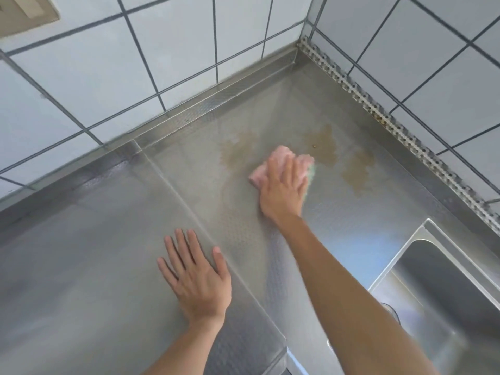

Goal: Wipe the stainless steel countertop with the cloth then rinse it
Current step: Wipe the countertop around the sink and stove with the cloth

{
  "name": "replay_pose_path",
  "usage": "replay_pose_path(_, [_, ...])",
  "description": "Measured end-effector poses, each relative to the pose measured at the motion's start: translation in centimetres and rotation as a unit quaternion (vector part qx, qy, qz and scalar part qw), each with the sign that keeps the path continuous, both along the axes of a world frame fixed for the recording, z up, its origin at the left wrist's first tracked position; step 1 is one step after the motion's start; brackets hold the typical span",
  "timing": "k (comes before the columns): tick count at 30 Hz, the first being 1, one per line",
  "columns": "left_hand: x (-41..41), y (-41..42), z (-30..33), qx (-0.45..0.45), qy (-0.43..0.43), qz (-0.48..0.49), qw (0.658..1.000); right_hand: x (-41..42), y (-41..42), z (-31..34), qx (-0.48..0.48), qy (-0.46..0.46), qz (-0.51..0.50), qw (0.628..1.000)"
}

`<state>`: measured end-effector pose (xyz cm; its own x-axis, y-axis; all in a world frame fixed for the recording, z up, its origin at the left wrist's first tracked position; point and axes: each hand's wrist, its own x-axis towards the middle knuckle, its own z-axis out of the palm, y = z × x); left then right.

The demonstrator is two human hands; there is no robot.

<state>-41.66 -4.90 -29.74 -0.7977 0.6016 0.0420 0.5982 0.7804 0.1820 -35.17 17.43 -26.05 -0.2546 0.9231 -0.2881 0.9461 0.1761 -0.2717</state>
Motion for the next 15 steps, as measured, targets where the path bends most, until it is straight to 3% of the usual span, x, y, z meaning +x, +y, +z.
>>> replay_pose_path(4, [0.0,-0.1,-0.3,0.005,0.001,-0.002,1.000,-6.8,-5.6,-0.7,0.033,0.026,0.210,0.977])
replay_pose_path(8, [-0.2,-0.2,-0.5,0.002,-0.001,-0.010,1.000,-0.2,-8.2,-0.9,0.060,0.050,0.316,0.946])
replay_pose_path(12, [-0.1,-0.2,-0.2,0.010,-0.011,-0.012,1.000,8.9,-6.1,0.2,0.052,0.000,0.204,0.978])
replay_pose_path(15, [0.0,-0.1,-0.1,0.005,-0.017,-0.012,1.000,7.9,-3.0,0.3,0.043,-0.007,0.054,0.998])
